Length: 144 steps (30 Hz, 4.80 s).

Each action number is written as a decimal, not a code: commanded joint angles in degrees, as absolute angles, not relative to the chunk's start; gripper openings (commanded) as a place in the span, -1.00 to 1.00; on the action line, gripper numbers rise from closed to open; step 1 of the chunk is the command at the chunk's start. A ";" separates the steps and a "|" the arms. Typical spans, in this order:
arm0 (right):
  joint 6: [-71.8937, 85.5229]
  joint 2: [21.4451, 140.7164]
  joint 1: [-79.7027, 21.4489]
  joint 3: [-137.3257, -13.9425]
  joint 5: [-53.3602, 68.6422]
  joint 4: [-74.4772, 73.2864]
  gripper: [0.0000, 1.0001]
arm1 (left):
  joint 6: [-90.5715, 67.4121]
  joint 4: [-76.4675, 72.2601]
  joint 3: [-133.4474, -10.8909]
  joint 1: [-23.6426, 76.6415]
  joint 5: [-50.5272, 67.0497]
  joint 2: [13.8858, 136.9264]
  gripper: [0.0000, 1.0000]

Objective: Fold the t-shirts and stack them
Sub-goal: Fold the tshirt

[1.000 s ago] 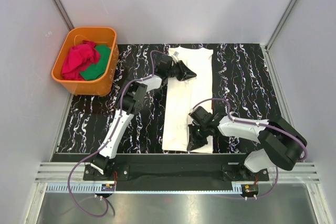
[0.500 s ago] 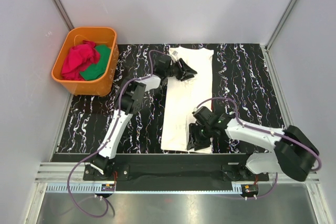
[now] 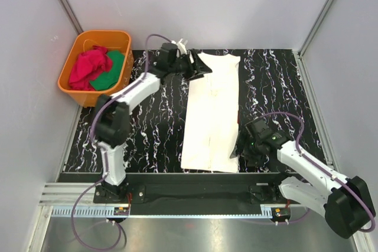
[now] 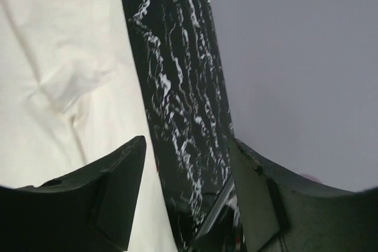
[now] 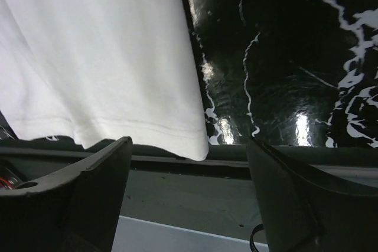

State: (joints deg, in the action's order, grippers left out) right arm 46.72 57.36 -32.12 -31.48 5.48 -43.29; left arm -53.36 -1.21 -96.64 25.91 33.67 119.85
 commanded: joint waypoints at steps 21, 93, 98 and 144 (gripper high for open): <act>49.23 60.73 -26.02 -22.59 15.02 -31.37 0.21 | -43.94 14.77 -36.84 41.21 9.67 82.62 0.32; 44.49 63.26 -22.07 -37.95 19.25 -32.35 -1.00 | -50.02 23.73 -39.69 47.21 7.02 73.99 -1.00; 38.77 76.61 -18.29 -49.98 21.44 -31.20 -1.00 | -44.22 22.41 -52.45 37.91 15.44 83.46 -1.00; 28.04 106.44 -6.06 -78.31 30.94 -33.66 -1.00 | -41.04 22.94 -82.97 21.36 22.94 110.84 -1.00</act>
